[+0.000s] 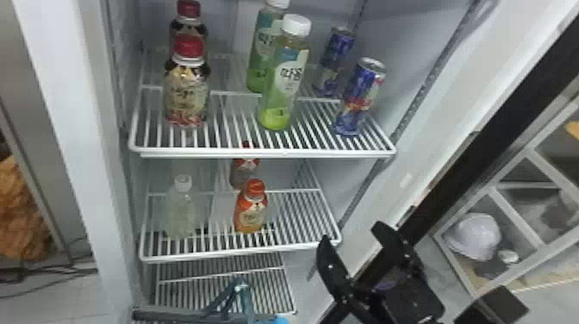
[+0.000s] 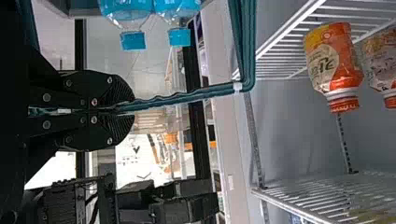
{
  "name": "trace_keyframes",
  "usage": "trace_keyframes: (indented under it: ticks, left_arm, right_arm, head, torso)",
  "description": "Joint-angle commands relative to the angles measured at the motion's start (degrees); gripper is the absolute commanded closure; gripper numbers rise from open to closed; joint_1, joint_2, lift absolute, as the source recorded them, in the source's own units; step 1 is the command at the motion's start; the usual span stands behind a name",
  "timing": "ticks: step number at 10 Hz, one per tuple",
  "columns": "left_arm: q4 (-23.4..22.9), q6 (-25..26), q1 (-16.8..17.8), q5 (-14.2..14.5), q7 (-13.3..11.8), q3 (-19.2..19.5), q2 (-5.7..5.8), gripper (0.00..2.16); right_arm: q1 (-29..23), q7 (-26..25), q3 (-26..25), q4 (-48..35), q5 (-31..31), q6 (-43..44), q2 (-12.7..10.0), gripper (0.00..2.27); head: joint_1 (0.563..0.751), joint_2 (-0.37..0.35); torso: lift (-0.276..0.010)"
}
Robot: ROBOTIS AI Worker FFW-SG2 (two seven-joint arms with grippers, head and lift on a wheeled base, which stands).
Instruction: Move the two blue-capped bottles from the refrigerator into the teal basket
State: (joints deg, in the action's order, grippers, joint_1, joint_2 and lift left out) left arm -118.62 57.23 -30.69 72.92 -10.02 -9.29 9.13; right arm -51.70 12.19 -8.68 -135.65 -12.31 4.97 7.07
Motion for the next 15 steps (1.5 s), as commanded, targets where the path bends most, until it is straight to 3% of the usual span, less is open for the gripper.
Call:
trace_keyframes:
  ticks: [1,3,7,15]
  left_arm:
    - [0.0,0.0,0.04,-0.06,0.09,-0.03,-0.07,1.11]
    - [0.0,0.0,0.32,-0.14,0.09,-0.2,-0.07,1.11]
    - [0.0,0.0,0.74,-0.14,0.26,-0.56,0.02,1.11]
    - [0.0,0.0,0.6,-0.06,0.26,-0.73,0.02,1.11]
  right_arm:
    - [0.66,-0.86,0.06,1.99,0.79,3.89,-0.66,0.1]
    - [3.33,-2.97,0.77,7.75,1.58,12.05,-1.01,0.09]
    - [7.13,-5.07,1.47,15.35,2.81,15.99,-1.54,0.09]
    - [7.13,-5.51,1.47,16.33,2.46,16.69,-1.62,0.09]
  head:
    - [0.695,-0.35]
    - [0.695,-0.35]
    - [0.695,-0.35]
    - [0.695,-0.35]
  torso:
    - [-0.136]
    - [-0.136]
    - [-0.136]
    - [-0.136]
